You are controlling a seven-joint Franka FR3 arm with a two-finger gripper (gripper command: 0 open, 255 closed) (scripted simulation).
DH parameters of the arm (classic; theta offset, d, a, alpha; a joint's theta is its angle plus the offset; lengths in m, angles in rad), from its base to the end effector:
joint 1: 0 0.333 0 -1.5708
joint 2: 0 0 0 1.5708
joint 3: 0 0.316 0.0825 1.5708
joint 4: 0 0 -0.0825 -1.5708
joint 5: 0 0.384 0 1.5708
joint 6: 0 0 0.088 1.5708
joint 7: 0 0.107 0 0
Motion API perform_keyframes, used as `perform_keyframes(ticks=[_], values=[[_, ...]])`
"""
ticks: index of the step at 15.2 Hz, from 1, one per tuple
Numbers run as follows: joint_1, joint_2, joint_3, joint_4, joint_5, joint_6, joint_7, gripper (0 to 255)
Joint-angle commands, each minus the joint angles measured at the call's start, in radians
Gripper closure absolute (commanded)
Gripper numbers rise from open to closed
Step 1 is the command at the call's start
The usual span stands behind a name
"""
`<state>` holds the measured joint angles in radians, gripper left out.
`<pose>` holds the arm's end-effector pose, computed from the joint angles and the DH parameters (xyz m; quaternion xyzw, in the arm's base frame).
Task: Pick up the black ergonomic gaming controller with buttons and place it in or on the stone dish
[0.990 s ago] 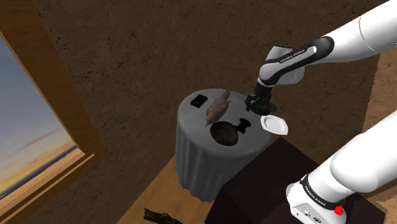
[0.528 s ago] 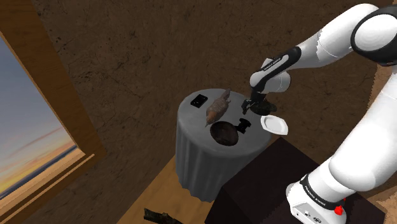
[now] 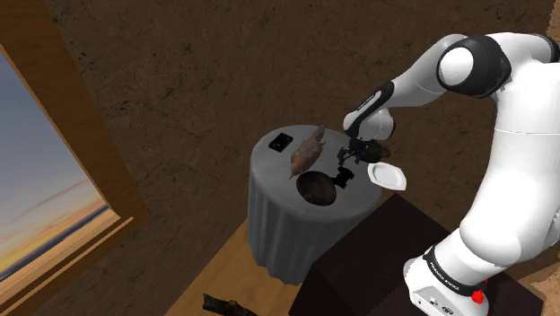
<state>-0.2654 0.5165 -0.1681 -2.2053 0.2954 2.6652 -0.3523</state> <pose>0.4864 -0.2391 0.1423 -0.9862 0.1628 0.0094 0.0288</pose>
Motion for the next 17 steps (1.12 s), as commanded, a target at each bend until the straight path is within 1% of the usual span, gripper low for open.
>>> perform_keyframes(ticks=[1, 7, 15, 16, 17], values=[[-0.010, 0.039, 0.009, 0.029, 0.010, 0.011, -0.008, 0], [-0.030, 0.125, 0.039, 0.056, 0.037, 0.070, -0.028, 0], [-0.030, 0.124, 0.039, 0.056, 0.037, 0.070, -0.028, 0], [-0.030, 0.124, 0.039, 0.056, 0.037, 0.070, -0.028, 255], [-0.030, 0.124, 0.039, 0.056, 0.037, 0.070, -0.028, 255]])
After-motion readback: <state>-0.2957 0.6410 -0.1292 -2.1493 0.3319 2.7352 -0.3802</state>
